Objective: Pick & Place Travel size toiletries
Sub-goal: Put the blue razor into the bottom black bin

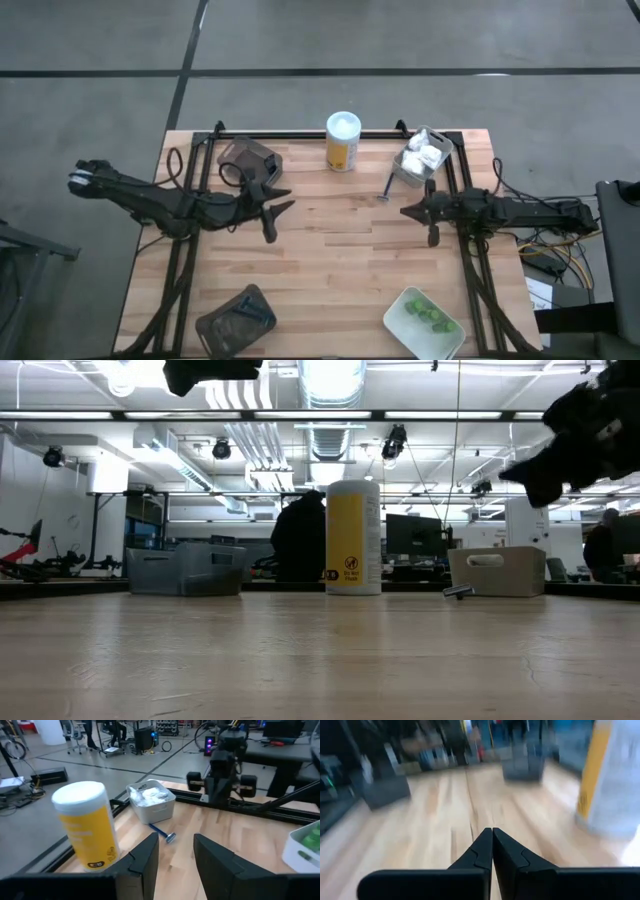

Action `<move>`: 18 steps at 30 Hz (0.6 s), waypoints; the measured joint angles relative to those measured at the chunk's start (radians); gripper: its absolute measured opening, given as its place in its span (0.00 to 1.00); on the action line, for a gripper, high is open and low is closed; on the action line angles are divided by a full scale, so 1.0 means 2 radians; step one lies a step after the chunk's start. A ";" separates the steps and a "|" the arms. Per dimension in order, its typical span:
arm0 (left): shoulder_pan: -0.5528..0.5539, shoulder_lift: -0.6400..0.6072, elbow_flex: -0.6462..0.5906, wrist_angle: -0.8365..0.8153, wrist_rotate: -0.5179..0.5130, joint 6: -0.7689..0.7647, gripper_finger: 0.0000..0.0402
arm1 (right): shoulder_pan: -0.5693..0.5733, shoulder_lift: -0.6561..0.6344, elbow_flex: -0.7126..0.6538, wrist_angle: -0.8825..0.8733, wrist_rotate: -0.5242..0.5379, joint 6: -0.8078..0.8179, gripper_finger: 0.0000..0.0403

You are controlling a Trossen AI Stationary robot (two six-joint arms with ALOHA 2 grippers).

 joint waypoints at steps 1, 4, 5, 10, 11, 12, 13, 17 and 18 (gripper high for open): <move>0.003 0.000 0.000 0.000 -0.001 0.003 0.32 | 0.000 0.011 0.013 -0.029 0.001 0.000 0.02; 0.013 0.003 0.000 -0.001 -0.001 0.012 0.32 | -0.001 0.055 0.062 -0.077 0.013 -0.038 0.02; 0.016 0.003 0.000 -0.002 -0.001 0.013 0.32 | -0.001 0.073 0.080 -0.086 0.022 -0.059 0.02; 0.033 0.003 0.000 -0.001 -0.001 0.013 0.32 | -0.001 0.184 0.168 -0.132 0.092 -0.156 0.02; 0.036 0.003 0.000 0.000 -0.001 0.013 0.32 | -0.002 0.210 0.186 -0.141 0.107 -0.166 0.02; 0.038 0.003 0.000 0.000 -0.001 0.012 0.32 | -0.003 0.236 0.203 -0.148 0.118 -0.174 0.02; 0.040 0.003 0.000 0.000 -0.001 0.012 0.32 | -0.006 0.263 0.219 -0.158 0.124 -0.182 0.02; 0.040 0.003 0.000 0.000 -0.001 0.012 0.32 | -0.027 0.374 0.281 -0.199 0.128 -0.193 0.02; 0.040 0.003 0.000 0.000 -0.001 0.012 0.32 | -0.034 0.399 0.297 -0.215 0.128 -0.201 0.02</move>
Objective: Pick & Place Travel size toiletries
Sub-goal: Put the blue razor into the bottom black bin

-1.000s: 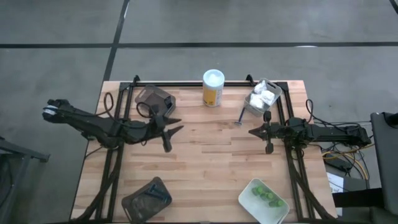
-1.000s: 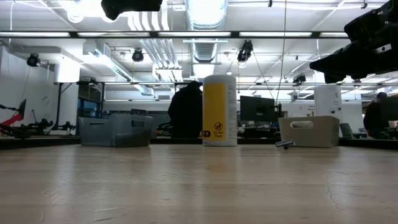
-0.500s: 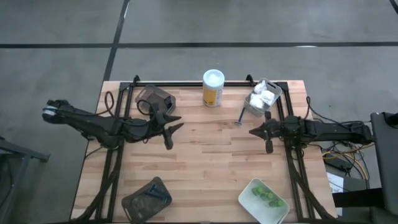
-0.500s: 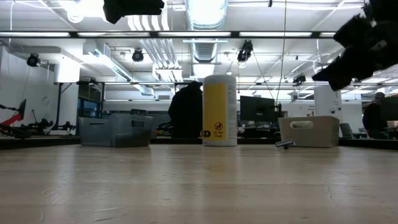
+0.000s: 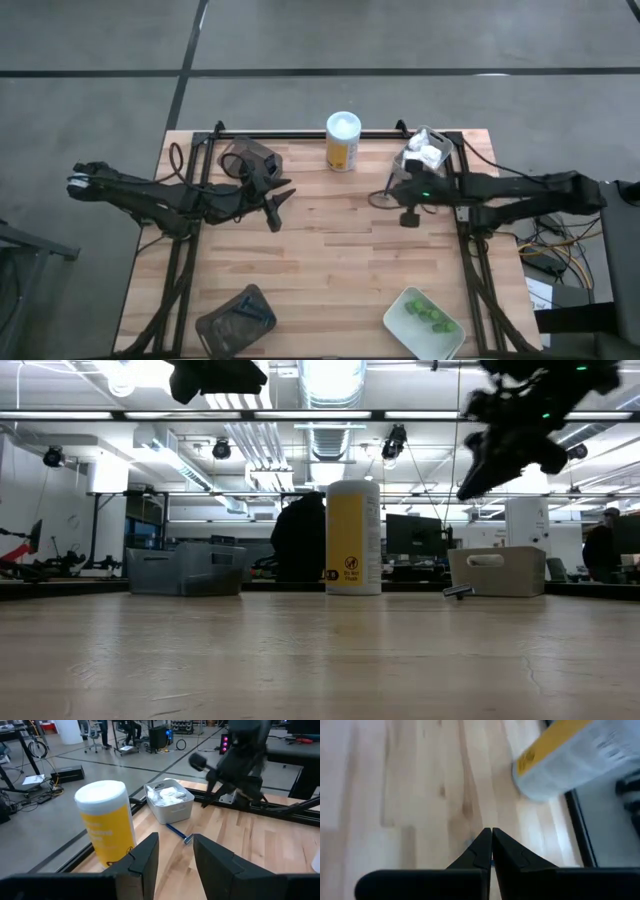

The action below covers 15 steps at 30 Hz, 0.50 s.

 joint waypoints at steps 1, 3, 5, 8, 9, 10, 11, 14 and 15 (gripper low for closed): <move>0.000 0.000 0.000 0.000 0.000 0.000 0.32 | -0.008 0.025 0.016 -0.019 0.000 -0.017 0.02; 0.000 0.000 0.000 0.000 0.000 0.000 0.32 | -0.022 0.073 0.047 -0.062 -0.006 -0.080 0.02; 0.000 0.000 0.000 0.000 0.000 0.000 0.32 | -0.034 0.114 0.071 -0.097 -0.028 -0.168 0.02; 0.000 0.000 0.000 0.000 0.000 0.000 0.32 | -0.048 0.163 0.096 -0.112 -0.069 -0.268 0.02; 0.000 0.000 0.000 0.000 0.000 0.000 0.32 | -0.052 0.176 0.101 -0.107 -0.079 -0.285 0.02; 0.000 0.000 0.000 0.000 0.000 0.000 0.32 | -0.055 0.189 0.105 -0.102 -0.086 -0.298 0.02; 0.000 0.000 0.000 0.000 0.000 0.000 0.32 | -0.059 0.202 0.109 -0.094 -0.088 -0.310 0.02; 0.000 0.000 0.000 -0.001 0.001 0.000 0.32 | -0.070 0.236 0.124 -0.086 -0.089 -0.334 0.02; 0.000 0.000 0.000 -0.001 0.002 0.000 0.32 | -0.074 0.246 0.129 -0.086 -0.089 -0.339 0.02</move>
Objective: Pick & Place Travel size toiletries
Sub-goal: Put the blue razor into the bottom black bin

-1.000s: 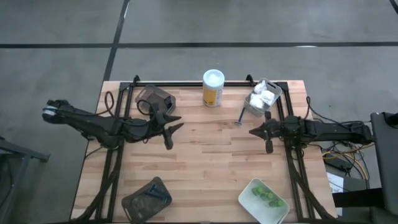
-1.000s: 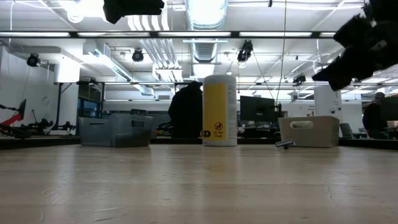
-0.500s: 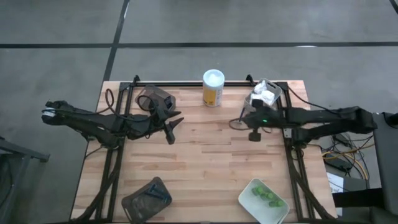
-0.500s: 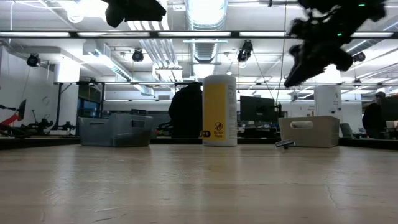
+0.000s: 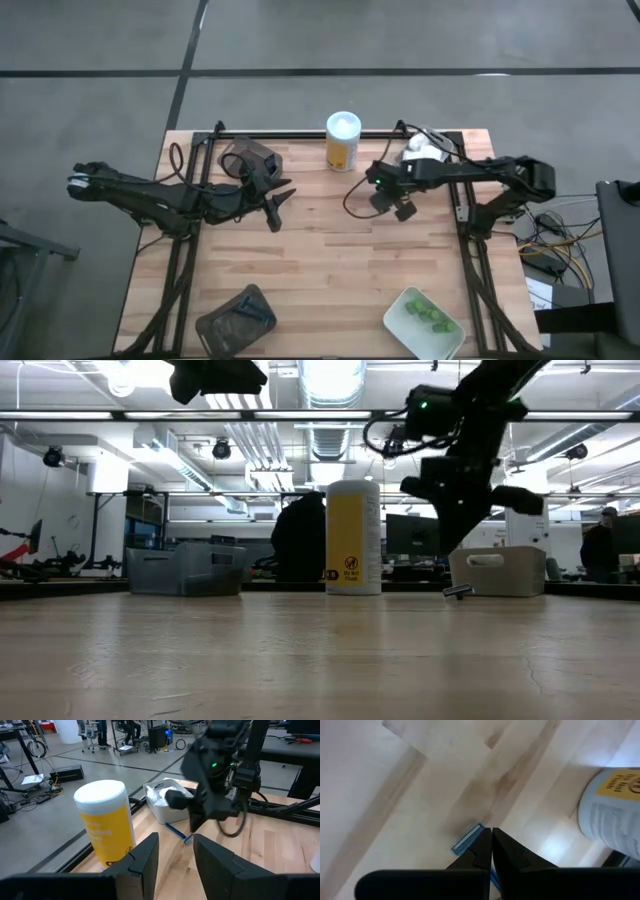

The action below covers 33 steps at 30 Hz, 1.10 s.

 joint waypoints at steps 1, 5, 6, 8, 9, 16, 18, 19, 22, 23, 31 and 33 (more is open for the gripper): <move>0.000 0.000 0.000 0.000 0.001 0.000 0.32 | -0.005 0.007 0.003 0.001 0.000 -0.005 0.02; 0.000 0.000 0.000 -0.001 0.005 0.000 0.32 | -0.024 0.026 0.008 0.002 0.000 -0.030 0.02; 0.000 0.000 0.000 -0.001 0.005 0.000 0.32 | -0.029 0.028 0.007 0.002 0.000 -0.033 0.02; 0.000 0.000 0.000 -0.001 0.005 -0.001 0.32 | -0.040 0.031 0.003 0.002 0.000 -0.034 0.02; 0.000 0.000 0.000 -0.001 0.006 -0.001 0.32 | -0.044 0.031 0.001 0.003 -0.001 -0.034 0.02; 0.000 0.000 0.000 -0.001 0.014 -0.001 0.32 | -0.051 0.028 -0.003 0.005 -0.004 -0.048 0.02; 0.000 0.000 0.000 -0.001 0.014 -0.001 0.32 | -0.051 0.028 -0.006 0.005 -0.008 -0.057 0.02; 0.000 0.000 0.000 -0.001 0.014 -0.001 0.32 | -0.052 0.028 -0.009 0.005 -0.008 -0.059 0.02; 0.000 0.000 0.000 -0.002 0.014 -0.001 0.32 | -0.052 0.028 -0.022 0.007 -0.009 -0.059 0.02; 0.000 0.000 0.000 -0.002 0.014 -0.001 0.32 | -0.051 0.028 -0.028 0.008 -0.009 -0.059 0.02; 0.000 0.000 0.000 -0.002 0.014 -0.001 0.32 | -0.052 0.027 -0.052 0.033 -0.003 -0.059 0.02; 0.000 0.000 0.000 -0.002 0.014 -0.002 0.32 | -0.052 0.027 -0.050 0.034 -0.003 -0.059 0.02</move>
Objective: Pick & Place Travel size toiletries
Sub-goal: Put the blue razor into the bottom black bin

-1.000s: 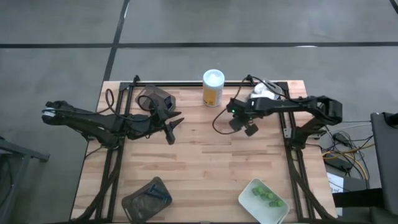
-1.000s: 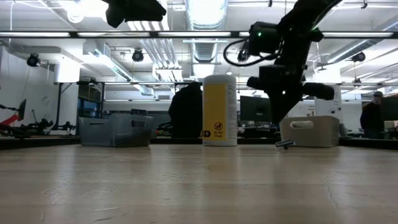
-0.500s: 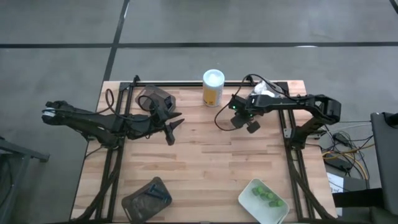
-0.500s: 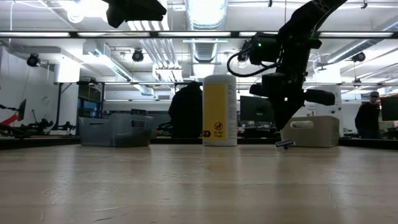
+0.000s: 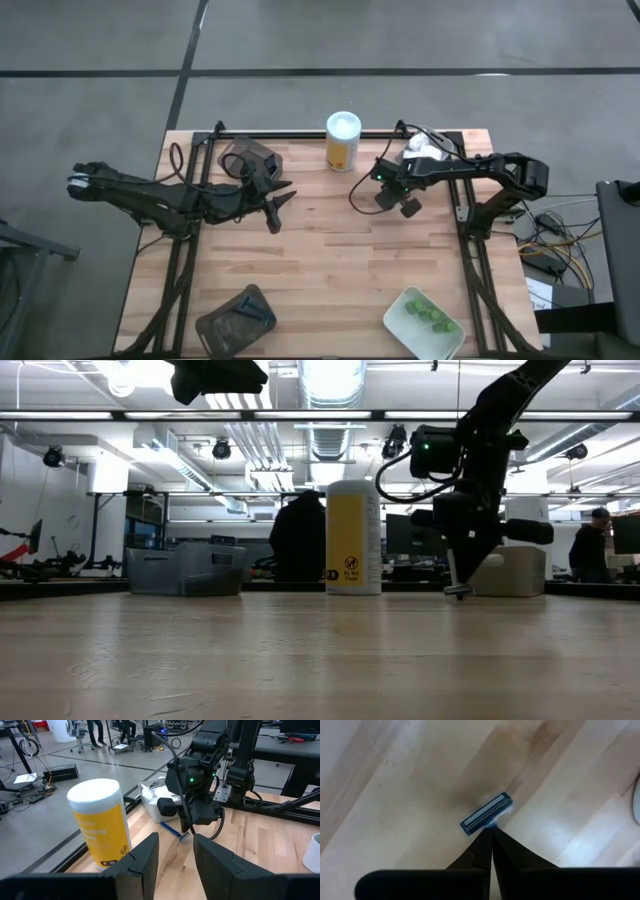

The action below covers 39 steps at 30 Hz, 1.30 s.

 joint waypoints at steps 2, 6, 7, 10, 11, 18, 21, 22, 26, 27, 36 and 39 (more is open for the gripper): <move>0.000 0.000 0.000 0.000 0.000 -0.002 0.32 | 0.000 0.000 0.000 0.005 0.000 0.000 0.02; 0.000 0.000 0.000 0.000 0.000 -0.006 0.32 | 0.000 0.000 -0.001 0.015 0.000 0.000 0.02; 0.000 0.000 0.000 0.000 0.000 -0.009 0.32 | 0.000 0.000 -0.002 0.016 0.000 0.000 0.02; 0.000 0.000 0.000 0.000 0.000 -0.013 0.32 | 0.000 0.000 -0.008 0.021 -0.001 -0.002 0.02; 0.000 0.000 0.000 0.000 0.000 -0.013 0.32 | 0.000 0.000 -0.011 0.023 -0.002 -0.002 0.02; 0.000 0.000 0.000 0.000 0.000 -0.013 0.32 | 0.000 0.000 -0.027 0.039 -0.004 -0.003 0.02; 0.000 0.000 0.000 0.000 0.000 -0.013 0.32 | 0.000 0.000 -0.027 0.041 -0.015 0.000 0.02; 0.000 0.000 0.000 0.000 0.000 -0.013 0.32 | 0.000 0.000 -0.027 0.041 -0.022 0.001 0.02; 0.000 0.000 0.000 0.000 0.000 -0.013 0.32 | 0.011 0.000 -0.027 0.042 -0.044 0.005 0.02; 0.000 0.000 0.000 0.000 0.000 -0.013 0.32 | 0.015 0.000 -0.027 0.043 -0.045 0.005 0.02; 0.000 0.000 0.000 0.000 0.000 -0.013 0.32 | 0.063 0.000 -0.027 0.085 -0.045 0.031 0.02; 0.000 0.000 0.000 0.000 0.000 -0.013 0.32 | 0.079 0.000 -0.027 0.105 -0.045 0.034 0.02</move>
